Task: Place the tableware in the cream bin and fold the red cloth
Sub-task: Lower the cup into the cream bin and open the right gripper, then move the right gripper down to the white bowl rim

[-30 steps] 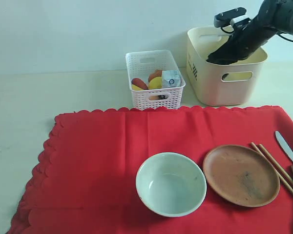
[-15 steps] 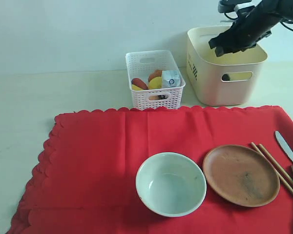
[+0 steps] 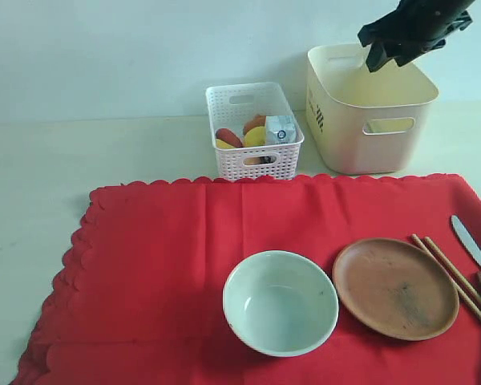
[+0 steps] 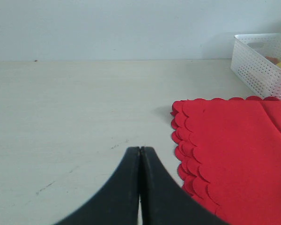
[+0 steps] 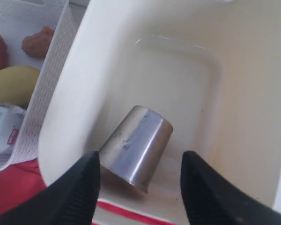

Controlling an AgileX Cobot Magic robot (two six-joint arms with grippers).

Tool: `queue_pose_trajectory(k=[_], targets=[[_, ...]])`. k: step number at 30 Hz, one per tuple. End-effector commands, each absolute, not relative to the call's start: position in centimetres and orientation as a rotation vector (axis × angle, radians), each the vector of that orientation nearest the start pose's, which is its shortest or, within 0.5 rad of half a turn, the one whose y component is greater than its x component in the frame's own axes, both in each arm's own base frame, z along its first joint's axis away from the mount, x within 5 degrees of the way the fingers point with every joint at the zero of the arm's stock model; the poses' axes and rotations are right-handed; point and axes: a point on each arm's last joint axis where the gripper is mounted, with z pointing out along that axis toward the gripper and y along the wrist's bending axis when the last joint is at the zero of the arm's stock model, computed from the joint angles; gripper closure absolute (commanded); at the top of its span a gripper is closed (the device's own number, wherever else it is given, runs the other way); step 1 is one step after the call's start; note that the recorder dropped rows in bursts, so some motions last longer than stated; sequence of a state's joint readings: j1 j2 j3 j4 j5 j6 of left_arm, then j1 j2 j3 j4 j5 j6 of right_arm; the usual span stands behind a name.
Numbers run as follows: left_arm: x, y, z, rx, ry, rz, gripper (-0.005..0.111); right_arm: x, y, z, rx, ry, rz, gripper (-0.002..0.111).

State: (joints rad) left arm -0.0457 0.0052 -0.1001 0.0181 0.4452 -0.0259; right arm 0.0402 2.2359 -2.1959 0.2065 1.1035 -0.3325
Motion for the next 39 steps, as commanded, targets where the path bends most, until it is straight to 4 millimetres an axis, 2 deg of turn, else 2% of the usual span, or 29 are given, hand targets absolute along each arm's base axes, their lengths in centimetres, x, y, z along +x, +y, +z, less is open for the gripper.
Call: queue_pose_trajectory(k=[1, 9, 14, 22, 35, 39], targets=[[4.8, -0.2, 20.7, 0.024, 1.819, -0.035, 0.107, 48.4, 3.4, 29.8, -0.412, 2.604, 0.183, 0.057], [4.8, -0.2, 20.7, 0.024, 1.819, -0.035, 0.107, 46.7, 3.7, 30.7, -0.384, 2.637, 0.252, 0.057], [4.8, -0.2, 20.7, 0.024, 1.819, -0.035, 0.107, 44.7, 4.2, 30.3, -0.363, 2.684, 0.351, 0.057], [4.8, -0.2, 20.7, 0.024, 1.819, -0.035, 0.107, 41.7, 4.5, 29.8, -0.33, 2.704, 0.417, 0.057], [4.8, -0.2, 20.7, 0.024, 1.819, -0.035, 0.107, 37.1, 10.5, 26.7, -0.66, 2.726, 0.434, 0.057], [4.8, -0.2, 20.7, 0.024, 1.819, -0.035, 0.107, 35.4, 13.0, 25.1, -0.886, 2.721, 0.442, 0.057]])
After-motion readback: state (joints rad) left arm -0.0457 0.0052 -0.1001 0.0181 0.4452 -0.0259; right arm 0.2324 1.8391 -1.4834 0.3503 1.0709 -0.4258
